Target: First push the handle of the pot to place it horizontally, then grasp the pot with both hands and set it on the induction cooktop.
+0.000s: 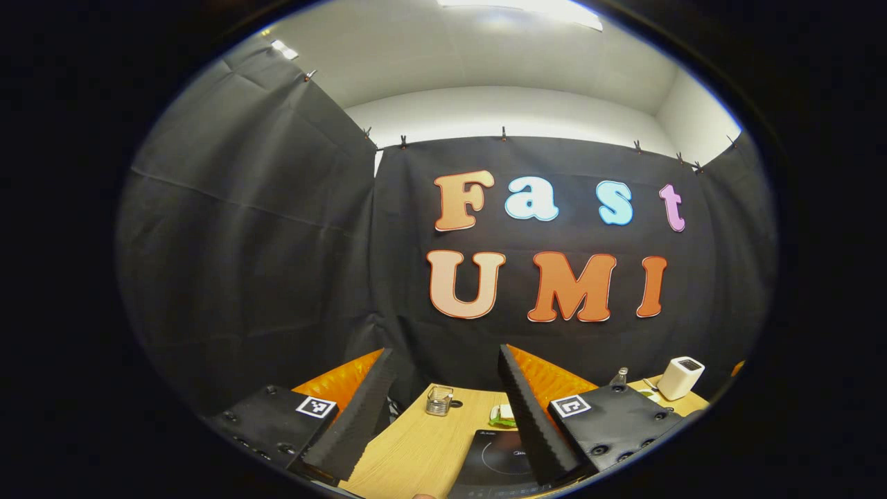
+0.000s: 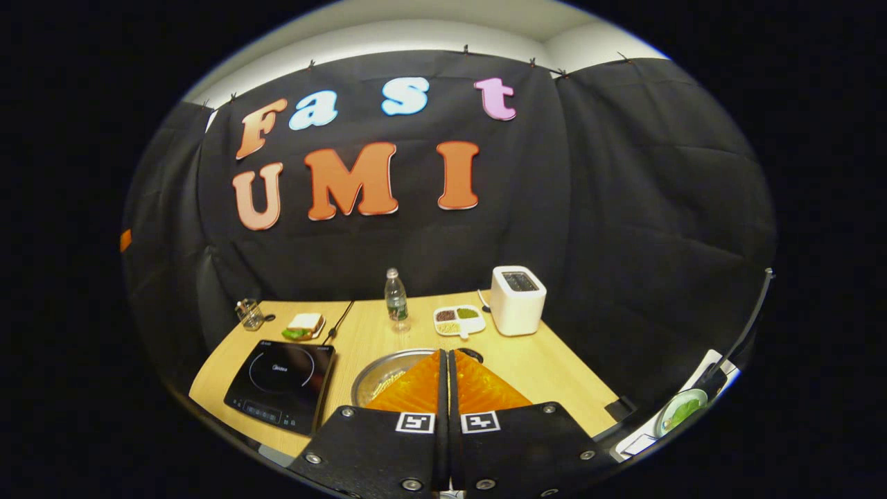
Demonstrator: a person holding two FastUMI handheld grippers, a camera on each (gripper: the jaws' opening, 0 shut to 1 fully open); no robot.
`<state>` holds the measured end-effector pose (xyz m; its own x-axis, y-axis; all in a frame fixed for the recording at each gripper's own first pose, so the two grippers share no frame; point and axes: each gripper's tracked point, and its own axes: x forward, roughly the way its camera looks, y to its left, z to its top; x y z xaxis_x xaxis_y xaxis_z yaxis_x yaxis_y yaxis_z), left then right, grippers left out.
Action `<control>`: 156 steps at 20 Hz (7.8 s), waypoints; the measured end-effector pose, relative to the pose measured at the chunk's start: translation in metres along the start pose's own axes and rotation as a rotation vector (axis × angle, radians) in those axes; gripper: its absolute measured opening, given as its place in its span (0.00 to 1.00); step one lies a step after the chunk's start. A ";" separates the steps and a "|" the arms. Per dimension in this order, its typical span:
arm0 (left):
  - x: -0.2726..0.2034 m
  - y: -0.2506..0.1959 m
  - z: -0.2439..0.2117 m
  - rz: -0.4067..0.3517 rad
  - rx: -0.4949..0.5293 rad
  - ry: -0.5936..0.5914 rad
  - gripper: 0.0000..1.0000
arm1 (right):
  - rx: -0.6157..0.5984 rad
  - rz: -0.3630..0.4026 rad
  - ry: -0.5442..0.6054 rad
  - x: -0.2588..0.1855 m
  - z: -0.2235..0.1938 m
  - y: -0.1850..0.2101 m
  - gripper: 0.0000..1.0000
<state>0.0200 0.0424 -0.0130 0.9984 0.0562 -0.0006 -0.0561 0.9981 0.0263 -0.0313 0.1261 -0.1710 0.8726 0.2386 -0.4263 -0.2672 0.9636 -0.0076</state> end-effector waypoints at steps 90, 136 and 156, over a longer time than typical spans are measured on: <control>0.003 0.170 -0.059 0.250 0.033 0.098 0.97 | -0.151 0.155 0.591 0.157 -0.201 0.199 0.00; 0.032 -0.290 -0.249 -0.515 -0.148 0.472 0.98 | 0.048 -0.034 0.312 0.178 -0.082 -0.022 0.02; 0.043 -0.398 -0.440 -0.458 -0.026 0.827 0.98 | 0.009 0.014 0.460 0.257 -0.144 -0.085 0.94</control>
<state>0.0839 -0.3406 -0.4638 0.6057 -0.3503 -0.7144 0.3310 0.9274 -0.1741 0.1571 0.0887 -0.4100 0.5958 0.1756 -0.7837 -0.2726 0.9621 0.0083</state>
